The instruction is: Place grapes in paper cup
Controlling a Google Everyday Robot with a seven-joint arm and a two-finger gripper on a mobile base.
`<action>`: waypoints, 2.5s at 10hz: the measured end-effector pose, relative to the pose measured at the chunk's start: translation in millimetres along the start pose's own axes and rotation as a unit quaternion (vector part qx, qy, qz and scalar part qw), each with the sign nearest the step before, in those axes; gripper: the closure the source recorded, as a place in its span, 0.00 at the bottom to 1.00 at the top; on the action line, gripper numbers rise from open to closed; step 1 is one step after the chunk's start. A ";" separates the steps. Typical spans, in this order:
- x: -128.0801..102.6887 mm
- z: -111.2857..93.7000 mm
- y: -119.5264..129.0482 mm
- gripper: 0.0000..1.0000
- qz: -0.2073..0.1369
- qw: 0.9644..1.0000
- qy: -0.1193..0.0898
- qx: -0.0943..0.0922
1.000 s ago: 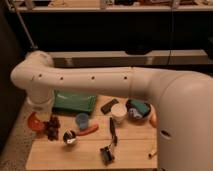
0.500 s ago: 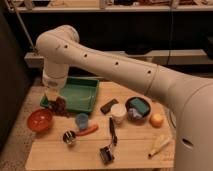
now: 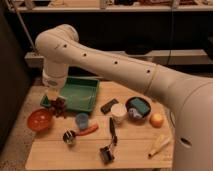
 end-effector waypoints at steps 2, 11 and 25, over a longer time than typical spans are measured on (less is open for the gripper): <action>-24.5 -10.1 27.6 1.00 0.029 1.000 -0.008 -0.010; -162.6 -81.3 154.5 1.00 0.131 0.991 0.013 -0.015; -215.4 -109.4 94.1 1.00 0.205 0.978 -0.030 0.031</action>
